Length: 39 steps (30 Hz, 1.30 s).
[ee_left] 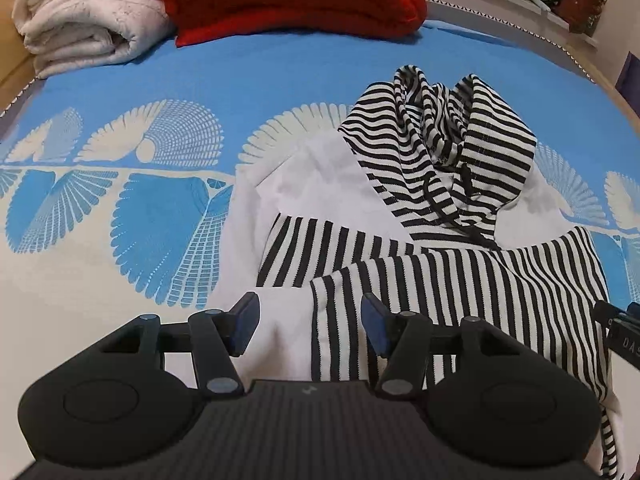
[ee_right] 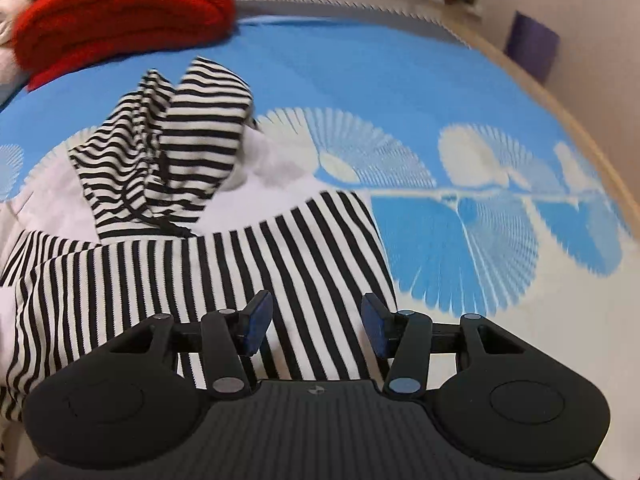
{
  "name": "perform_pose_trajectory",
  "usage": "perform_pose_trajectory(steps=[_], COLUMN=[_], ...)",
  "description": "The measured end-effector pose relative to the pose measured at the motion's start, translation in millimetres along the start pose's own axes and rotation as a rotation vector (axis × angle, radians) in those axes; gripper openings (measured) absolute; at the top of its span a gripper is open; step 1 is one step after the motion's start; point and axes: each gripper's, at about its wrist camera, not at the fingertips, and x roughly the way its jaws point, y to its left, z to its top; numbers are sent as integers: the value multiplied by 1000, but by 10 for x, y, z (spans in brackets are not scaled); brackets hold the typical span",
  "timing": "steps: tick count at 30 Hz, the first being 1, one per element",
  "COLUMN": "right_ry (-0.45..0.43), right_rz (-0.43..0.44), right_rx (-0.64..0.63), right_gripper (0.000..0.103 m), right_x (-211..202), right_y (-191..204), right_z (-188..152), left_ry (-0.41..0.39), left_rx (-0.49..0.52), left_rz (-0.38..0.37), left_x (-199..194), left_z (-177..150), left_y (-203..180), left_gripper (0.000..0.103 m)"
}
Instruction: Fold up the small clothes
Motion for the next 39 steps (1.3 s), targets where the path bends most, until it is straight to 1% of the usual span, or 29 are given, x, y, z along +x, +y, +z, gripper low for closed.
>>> perform_pose_trajectory(steps=[5, 11, 14, 18, 19, 21, 23, 25, 29, 31, 34, 36, 39], right_ry=[-4, -25, -35, -66, -73, -77, -74, -70, -63, -54, -38, -33, -31], right_rz=[-2, 1, 16, 19, 16, 9, 8, 15, 17, 26, 33, 37, 48], right_rx=[-34, -17, -19, -55, -65, -75, -76, -74, -67, -57, -30, -16, -7], right_gripper=[52, 51, 51, 51, 51, 51, 51, 51, 51, 51, 51, 51, 52], right_x=[-23, -96, -158, -249, -268, -290, -306, -325, -356, -357, -348, -345, -351], right_y=[2, -78, -99, -108, -124, -170, -238, -320, -466, -548, -674, -738, -815], right_z=[0, 48, 61, 89, 100, 119, 130, 132, 114, 110, 121, 132, 143], left_ry=[-8, -26, -35, -76, -95, -134, -165, -196, -259, -273, -245, -218, -195], left_rx=[3, 28, 36, 55, 60, 75, 91, 101, 127, 135, 115, 97, 57], left_rz=[6, 12, 16, 22, 20, 11, 2, -13, -34, -40, -70, -89, -112], left_x=[-6, 6, 42, 69, 61, 41, 20, -10, -58, -50, 44, 154, 345], left_z=[12, 15, -1, -15, -18, -21, -17, -7, 12, 9, 59, 171, 535], left_y=[-43, -105, -94, -77, -74, -69, -71, -70, -80, -81, -97, -151, -308], left_gripper=[62, 62, 62, 61, 59, 48, 27, 18, 17, 17, 17, 17, 17])
